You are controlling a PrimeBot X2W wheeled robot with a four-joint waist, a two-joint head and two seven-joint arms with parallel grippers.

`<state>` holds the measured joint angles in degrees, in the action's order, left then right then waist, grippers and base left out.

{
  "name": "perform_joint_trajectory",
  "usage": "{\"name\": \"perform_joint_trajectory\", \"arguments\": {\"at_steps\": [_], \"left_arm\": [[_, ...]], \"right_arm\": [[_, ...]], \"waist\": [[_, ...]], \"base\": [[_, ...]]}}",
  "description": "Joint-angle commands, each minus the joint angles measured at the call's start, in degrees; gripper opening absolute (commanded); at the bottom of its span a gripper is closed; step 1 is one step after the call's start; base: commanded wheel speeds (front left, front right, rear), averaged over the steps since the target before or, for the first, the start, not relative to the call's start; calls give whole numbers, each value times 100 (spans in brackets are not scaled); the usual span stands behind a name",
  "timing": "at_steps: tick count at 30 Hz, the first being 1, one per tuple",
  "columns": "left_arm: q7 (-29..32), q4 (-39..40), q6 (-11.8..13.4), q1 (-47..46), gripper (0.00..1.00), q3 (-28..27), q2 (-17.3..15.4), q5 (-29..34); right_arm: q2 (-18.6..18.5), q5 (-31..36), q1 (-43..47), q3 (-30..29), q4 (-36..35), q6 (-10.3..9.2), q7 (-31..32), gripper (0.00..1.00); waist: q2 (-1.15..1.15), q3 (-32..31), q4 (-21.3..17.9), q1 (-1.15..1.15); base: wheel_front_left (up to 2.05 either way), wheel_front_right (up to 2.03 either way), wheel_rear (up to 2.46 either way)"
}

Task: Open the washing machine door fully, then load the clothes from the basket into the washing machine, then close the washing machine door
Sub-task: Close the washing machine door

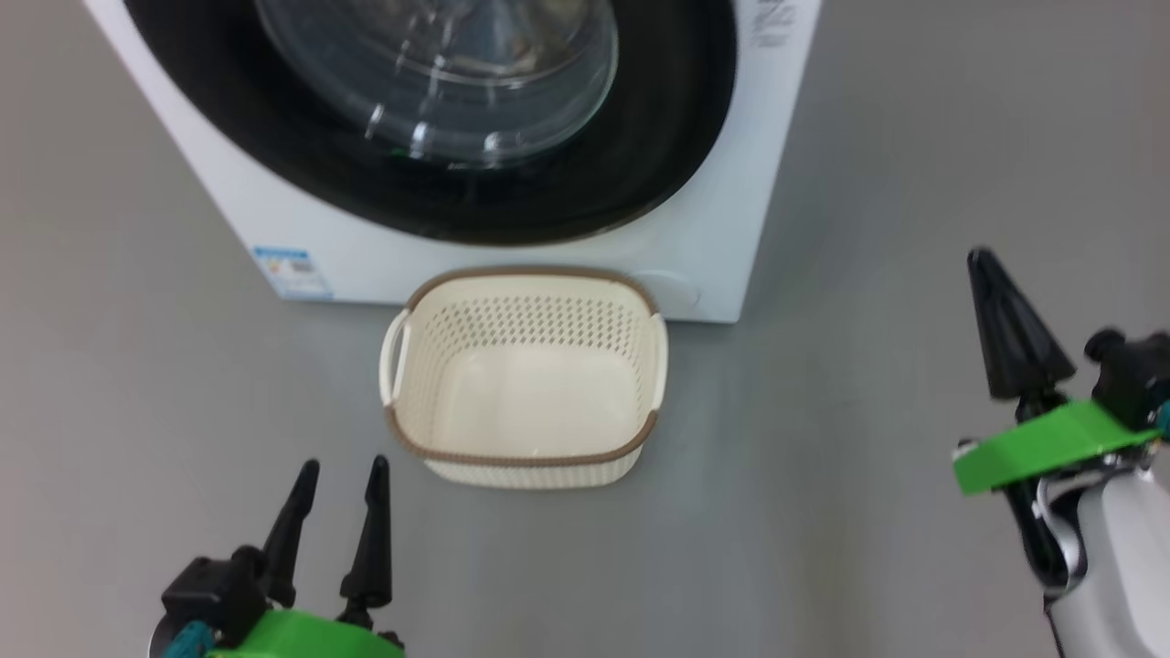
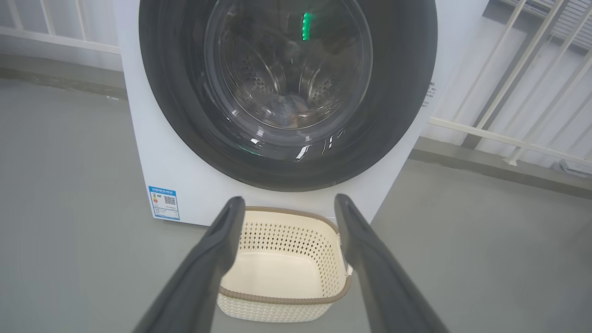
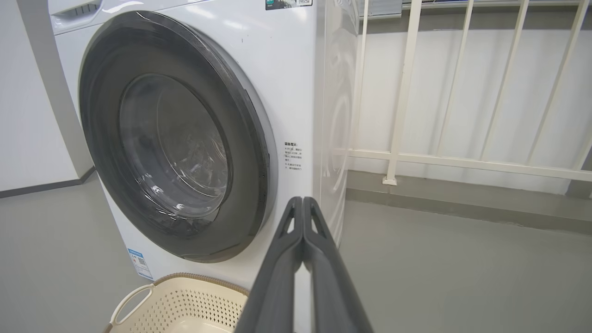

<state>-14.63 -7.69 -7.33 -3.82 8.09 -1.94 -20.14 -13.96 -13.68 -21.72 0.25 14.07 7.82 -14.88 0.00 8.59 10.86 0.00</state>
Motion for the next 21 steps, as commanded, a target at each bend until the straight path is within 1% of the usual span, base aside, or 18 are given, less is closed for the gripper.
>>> {"name": "perform_joint_trajectory", "arguments": {"at_steps": [1, 5, 6, 12, 21], "left_arm": [[-37, 75, -14, 60, 100, -251, -94, 41], [-37, 48, -15, 227, 100, -390, -94, 85], [-37, 48, -15, 227, 100, -390, -94, 85], [-37, 84, -15, 324, 100, -602, -94, 119], [-37, 87, -15, 436, 100, -804, -94, 125]], "right_arm": [[97, 115, 241, 18, -181, -33, -12, 0], [278, 187, 664, -165, -243, -33, -12, 0], [278, 187, 664, -165, -243, -33, -12, 0], [545, 262, 1177, -485, -357, -33, -12, 0], [845, 395, 1593, -976, -415, -33, -12, 0]], "waist": [[0, -694, -656, 0], [0, -881, -860, 0], [0, -881, -860, 0], [0, -1001, -1069, 0], [0, -1089, -1262, 0]], "base": [[0, 0, 0], [0, 0, 0], [0, 0, 0], [0, 0, 0], [0, 0, 0]]}}
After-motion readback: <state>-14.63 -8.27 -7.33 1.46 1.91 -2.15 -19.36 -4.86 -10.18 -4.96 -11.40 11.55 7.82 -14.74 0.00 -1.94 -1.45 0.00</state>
